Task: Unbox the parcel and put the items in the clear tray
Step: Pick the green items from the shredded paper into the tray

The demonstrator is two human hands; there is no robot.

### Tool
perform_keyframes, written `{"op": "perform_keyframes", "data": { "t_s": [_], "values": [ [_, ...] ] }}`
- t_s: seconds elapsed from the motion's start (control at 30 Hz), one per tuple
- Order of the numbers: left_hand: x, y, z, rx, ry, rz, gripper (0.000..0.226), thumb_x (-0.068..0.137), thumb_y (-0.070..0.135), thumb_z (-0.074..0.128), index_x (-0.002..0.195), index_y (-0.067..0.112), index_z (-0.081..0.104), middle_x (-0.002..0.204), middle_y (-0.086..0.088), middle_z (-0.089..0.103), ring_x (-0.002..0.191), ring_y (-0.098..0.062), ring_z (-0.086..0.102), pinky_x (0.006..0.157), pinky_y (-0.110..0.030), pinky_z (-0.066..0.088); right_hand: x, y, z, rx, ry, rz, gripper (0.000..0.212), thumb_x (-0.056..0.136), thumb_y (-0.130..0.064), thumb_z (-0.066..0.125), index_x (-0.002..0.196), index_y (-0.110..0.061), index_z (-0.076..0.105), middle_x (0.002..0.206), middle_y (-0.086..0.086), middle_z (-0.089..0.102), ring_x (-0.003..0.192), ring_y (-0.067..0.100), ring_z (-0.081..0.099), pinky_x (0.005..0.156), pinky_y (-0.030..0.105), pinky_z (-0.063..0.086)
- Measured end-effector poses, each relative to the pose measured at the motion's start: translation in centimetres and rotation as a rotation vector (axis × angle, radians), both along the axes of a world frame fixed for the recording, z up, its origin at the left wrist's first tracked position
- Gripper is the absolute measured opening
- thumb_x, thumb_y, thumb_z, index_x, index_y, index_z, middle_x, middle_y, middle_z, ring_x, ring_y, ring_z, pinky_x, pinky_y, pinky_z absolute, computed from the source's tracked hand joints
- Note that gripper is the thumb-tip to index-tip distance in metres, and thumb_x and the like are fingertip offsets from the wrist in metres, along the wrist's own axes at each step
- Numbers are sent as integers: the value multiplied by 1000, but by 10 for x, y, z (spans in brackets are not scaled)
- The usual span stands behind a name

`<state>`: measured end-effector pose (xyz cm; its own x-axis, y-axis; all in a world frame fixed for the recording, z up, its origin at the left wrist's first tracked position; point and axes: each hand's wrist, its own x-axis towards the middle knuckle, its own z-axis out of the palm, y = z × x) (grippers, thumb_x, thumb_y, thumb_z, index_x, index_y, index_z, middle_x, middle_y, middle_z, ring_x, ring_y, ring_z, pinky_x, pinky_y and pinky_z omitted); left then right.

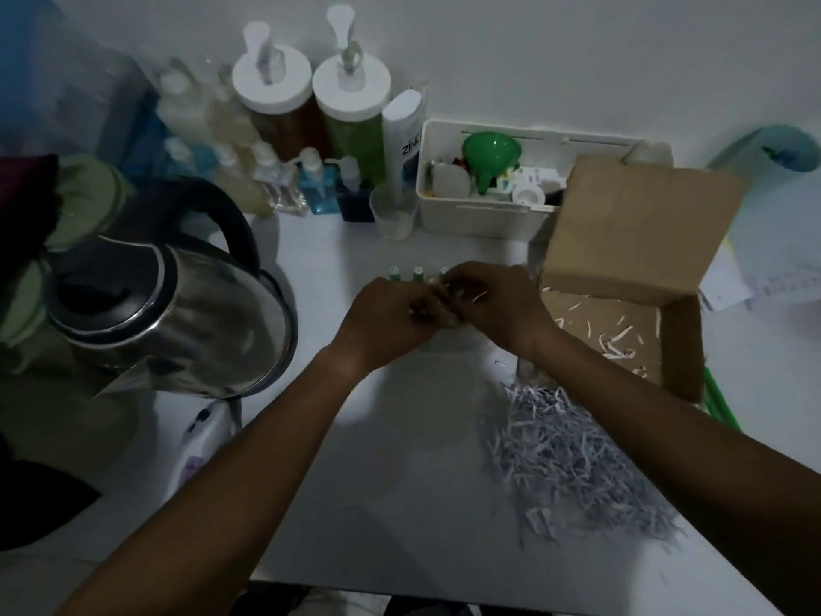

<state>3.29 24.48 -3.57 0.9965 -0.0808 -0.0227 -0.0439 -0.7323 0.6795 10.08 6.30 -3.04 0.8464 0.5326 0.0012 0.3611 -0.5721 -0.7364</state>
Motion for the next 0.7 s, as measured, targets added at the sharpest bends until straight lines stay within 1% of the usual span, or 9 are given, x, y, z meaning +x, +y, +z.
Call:
{"op": "perform_keyframes", "data": {
  "t_s": [0.1,0.17,0.23,0.3,0.33,0.37,0.43,0.57,0.7],
  "values": [
    [-5,5,-10,52,32,-28,6,79,23,78,83,19,77,82,3,76,75,-19,71,70,-24,51,0,-6,-1,40,89,-1,24,78,-44,70,89,-24,73,82,-10,73,72,6,70,71,35,59],
    [-6,6,-13,148,-26,-71,6,80,21,72,81,21,79,80,3,77,74,-21,71,72,-27,50,0,-6,-2,46,42,-6,17,80,-39,74,90,-26,74,84,-12,74,74,3,71,74,34,59],
    [-6,6,-16,292,-67,-43,14,80,29,64,80,27,78,81,8,75,83,-19,68,88,-34,44,0,-4,-2,43,-6,-4,12,82,-31,77,92,-25,76,87,-11,76,77,3,71,75,35,59],
    [-9,9,-16,411,-3,55,13,80,32,62,84,33,75,86,14,70,103,-14,59,103,-40,23,-1,0,-2,-34,-36,20,14,84,-35,76,94,-24,78,87,-9,76,77,5,71,73,36,59],
    [-11,11,-17,460,31,105,11,80,31,63,82,34,73,83,14,67,108,-14,54,103,-41,15,-2,1,-2,-101,-47,43,16,85,-37,74,96,-25,78,88,-7,77,78,9,72,73,38,58],
    [-14,13,-18,505,50,139,10,80,28,63,75,32,71,76,14,63,109,-14,51,101,-42,12,-4,3,-4,-180,-64,70,18,86,-37,72,99,-27,78,92,-5,77,82,15,72,74,38,57],
    [-17,15,-17,574,59,172,17,81,24,63,65,28,66,65,13,55,105,-14,48,97,-42,12,-9,8,-9,-321,-131,123,21,89,-37,67,107,-31,75,101,-3,76,93,21,69,77,37,55],
    [-15,16,-18,633,82,138,16,84,21,65,77,32,75,63,12,51,101,-13,47,95,-40,11,-15,20,-22,-438,-247,172,22,95,-37,54,106,-30,72,100,1,74,92,26,67,67,33,50],
    [-16,18,-21,580,71,130,12,84,27,66,81,33,76,67,12,56,101,-12,46,96,-39,10,-17,22,-29,-442,-264,168,21,94,-33,55,100,-29,74,93,2,74,86,27,68,62,28,41]
  ]
}}
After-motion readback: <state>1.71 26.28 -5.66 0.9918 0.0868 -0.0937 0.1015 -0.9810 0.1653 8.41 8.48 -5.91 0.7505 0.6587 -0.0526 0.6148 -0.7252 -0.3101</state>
